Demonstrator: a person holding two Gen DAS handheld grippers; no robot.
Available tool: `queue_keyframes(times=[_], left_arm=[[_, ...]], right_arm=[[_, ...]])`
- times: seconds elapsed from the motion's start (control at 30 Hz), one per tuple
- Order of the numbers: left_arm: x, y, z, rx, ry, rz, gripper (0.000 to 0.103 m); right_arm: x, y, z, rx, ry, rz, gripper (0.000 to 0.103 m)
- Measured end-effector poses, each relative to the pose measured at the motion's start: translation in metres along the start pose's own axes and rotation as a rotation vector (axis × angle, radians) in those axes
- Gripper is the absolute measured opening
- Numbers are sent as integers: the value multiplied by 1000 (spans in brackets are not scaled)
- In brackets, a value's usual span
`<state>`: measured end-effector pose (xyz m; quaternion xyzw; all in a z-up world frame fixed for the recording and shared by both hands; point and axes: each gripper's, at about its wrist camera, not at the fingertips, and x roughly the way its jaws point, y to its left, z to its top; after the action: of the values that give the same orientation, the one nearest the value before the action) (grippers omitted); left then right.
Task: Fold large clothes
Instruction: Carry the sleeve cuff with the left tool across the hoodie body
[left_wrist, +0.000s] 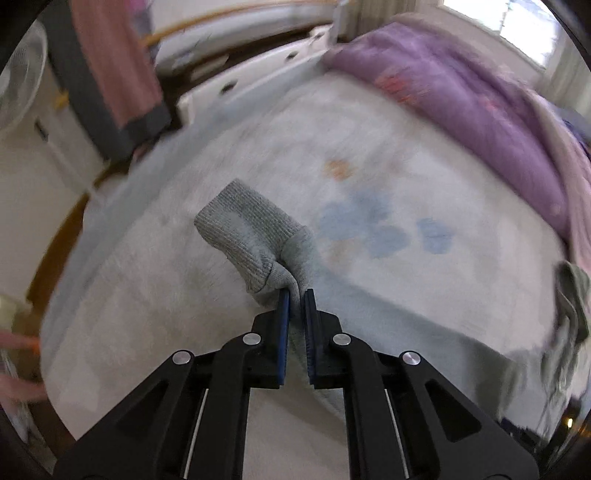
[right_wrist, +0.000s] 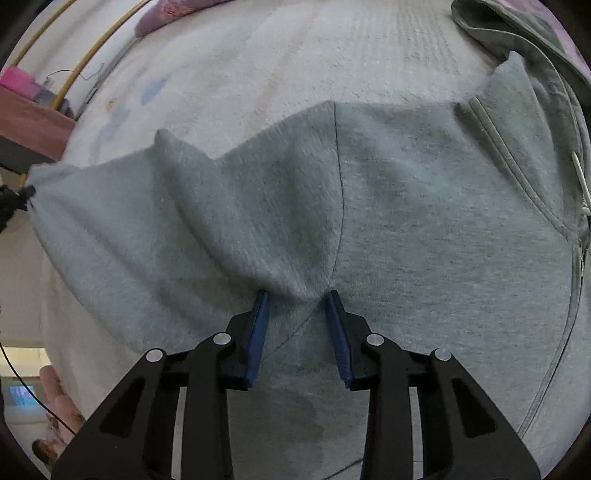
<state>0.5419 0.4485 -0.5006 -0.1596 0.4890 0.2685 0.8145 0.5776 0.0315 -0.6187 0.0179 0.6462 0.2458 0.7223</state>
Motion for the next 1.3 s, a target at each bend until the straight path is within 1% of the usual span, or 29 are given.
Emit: queue_keyframes(times=[0.07,0.1,0.2,0.23,0.3,0.33,0.4,0.47,0.5,0.53,0.6,0.63,0.67,0.7,0.73,0.77,0.8,0.83,0.87,0.9,0.93,0.97,1.0,1.03,1.1,1.13,1.2,1.23,1.3], left_arm=[[-34,-29,-3,53,-62,-40,8],[-55,-47,-7,80,-94,-79,8],[-98,-104,-20,147,-153,-191,8],[-115,-137,-30,178,-168,-244,8],[-132,-190,-50,218,-168,-331,8],[-136,-213,-60,236,-170,-356,8],[-142,-272,-90,277,-132,-418,8],[-140,-319,-114,281,-90,-487,8],[-138,-346,-133,310,-79,-493,8],[-136,-365,-145,336,-62,-490,8],[-131,-405,-177,366,-22,-514,8],[-126,-430,-202,393,11,-518,8],[-122,-444,-214,418,30,-513,8],[-114,-466,-236,469,59,-500,8],[-106,-481,-251,501,82,-475,9],[-96,-491,-258,524,109,-450,9],[-86,-501,-270,547,156,-432,9],[-75,-510,-283,560,219,-428,13],[-69,-515,-293,567,257,-432,19],[-66,-515,-299,574,270,-431,25],[-66,-515,-303,584,271,-422,46],[-70,-512,-303,582,252,-425,67],[-74,-508,-304,571,235,-432,71],[-80,-501,-299,549,220,-458,72],[-90,-488,-290,508,226,-531,79],[-92,-484,-285,482,221,-549,80],[-92,-474,-277,437,218,-553,80],[-90,-479,-275,418,226,-556,80],[-92,-468,-263,342,237,-603,80]], right_arm=[[-22,-11,-3,32,-46,21,31],[-38,-22,-5,59,-79,32,31],[-78,-52,-13,110,-158,34,36],[-99,-70,-18,122,-197,28,36],[-123,-95,-25,129,-228,-9,38],[-140,-114,-32,135,-248,-31,41],[-165,-148,-47,158,-281,-65,46],[-194,-187,-61,200,-309,-97,50],[-205,-206,-71,219,-322,-118,51],[-218,-225,-80,232,-328,-136,53],[-239,-265,-95,268,-333,-175,54],[-245,-281,-102,285,-331,-189,55],[-251,-295,-110,298,-330,-203,56],[-257,-313,-120,318,-326,-222,56],[-260,-327,-127,334,-317,-231,58],[-262,-340,-133,352,-312,-241,59],[-264,-349,-139,369,-309,-247,59],[-264,-365,-148,399,-302,-250,59],[-264,-377,-154,422,-294,-254,59],[-265,-388,-160,442,-288,-259,59],[-264,-400,-167,471,-283,-267,59],[-264,-408,-173,490,-279,-269,59],[-265,-415,-179,515,-277,-276,59],[-266,-420,-183,534,-278,-282,59],[-264,-434,-188,571,-280,-279,59],[-264,-440,-191,591,-280,-286,59],[-261,-450,-193,619,-276,-289,61],[-260,-456,-194,631,-276,-288,62],[-256,-467,-195,663,-270,-284,62]])
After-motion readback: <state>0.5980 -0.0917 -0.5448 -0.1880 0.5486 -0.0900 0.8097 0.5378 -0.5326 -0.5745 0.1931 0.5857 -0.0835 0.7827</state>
